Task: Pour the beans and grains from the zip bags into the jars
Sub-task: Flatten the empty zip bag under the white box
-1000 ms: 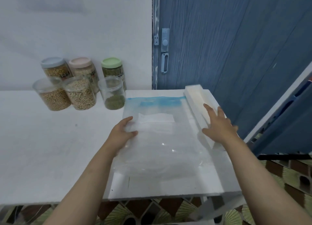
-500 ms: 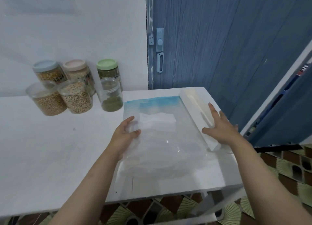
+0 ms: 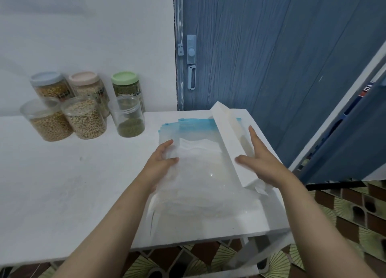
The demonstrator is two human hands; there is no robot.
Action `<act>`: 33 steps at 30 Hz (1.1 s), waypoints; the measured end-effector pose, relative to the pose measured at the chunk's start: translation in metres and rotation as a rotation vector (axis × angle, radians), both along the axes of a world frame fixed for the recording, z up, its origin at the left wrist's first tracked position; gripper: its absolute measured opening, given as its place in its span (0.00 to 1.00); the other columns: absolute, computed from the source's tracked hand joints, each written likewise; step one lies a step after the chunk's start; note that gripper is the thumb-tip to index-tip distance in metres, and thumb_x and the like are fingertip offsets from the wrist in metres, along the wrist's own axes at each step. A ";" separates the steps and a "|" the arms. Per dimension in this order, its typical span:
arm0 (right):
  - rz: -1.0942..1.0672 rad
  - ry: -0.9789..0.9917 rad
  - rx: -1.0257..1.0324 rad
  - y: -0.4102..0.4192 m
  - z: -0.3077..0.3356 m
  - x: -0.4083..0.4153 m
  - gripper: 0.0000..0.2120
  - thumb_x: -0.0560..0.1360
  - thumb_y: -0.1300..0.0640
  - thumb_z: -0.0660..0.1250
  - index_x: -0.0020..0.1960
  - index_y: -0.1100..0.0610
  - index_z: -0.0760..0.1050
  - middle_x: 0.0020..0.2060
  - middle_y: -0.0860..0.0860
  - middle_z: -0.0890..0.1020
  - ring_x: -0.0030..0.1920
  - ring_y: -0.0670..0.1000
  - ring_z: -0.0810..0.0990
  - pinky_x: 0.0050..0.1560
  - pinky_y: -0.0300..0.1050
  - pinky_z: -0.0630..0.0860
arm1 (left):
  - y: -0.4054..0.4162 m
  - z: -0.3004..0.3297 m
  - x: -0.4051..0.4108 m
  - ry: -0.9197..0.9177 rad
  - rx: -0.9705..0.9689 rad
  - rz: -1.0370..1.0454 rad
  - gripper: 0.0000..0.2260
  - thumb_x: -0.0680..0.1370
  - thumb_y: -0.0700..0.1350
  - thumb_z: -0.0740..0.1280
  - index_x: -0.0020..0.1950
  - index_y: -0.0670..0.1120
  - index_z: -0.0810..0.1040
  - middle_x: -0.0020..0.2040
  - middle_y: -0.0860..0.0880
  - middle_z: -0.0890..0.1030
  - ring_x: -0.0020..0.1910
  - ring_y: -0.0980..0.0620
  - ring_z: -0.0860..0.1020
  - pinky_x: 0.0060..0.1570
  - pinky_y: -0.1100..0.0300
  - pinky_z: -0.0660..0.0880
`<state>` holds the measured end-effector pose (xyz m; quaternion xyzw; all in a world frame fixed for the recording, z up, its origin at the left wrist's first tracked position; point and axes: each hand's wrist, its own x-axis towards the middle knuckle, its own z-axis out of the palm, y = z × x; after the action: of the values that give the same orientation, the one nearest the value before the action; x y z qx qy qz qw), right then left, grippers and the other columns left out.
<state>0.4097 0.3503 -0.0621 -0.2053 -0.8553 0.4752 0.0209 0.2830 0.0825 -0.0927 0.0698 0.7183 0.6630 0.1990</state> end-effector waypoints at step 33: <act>-0.045 0.122 0.234 0.012 0.002 0.010 0.47 0.76 0.52 0.70 0.79 0.37 0.39 0.81 0.48 0.46 0.80 0.55 0.52 0.75 0.54 0.57 | 0.033 -0.022 0.011 0.224 -0.046 -0.084 0.27 0.70 0.31 0.72 0.62 0.54 0.68 0.57 0.57 0.71 0.50 0.53 0.75 0.43 0.65 0.76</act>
<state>0.4202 0.3625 -0.0598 -0.1912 -0.8972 0.3834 0.1073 0.2938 0.1152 -0.1148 0.1688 0.7476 0.6254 0.1466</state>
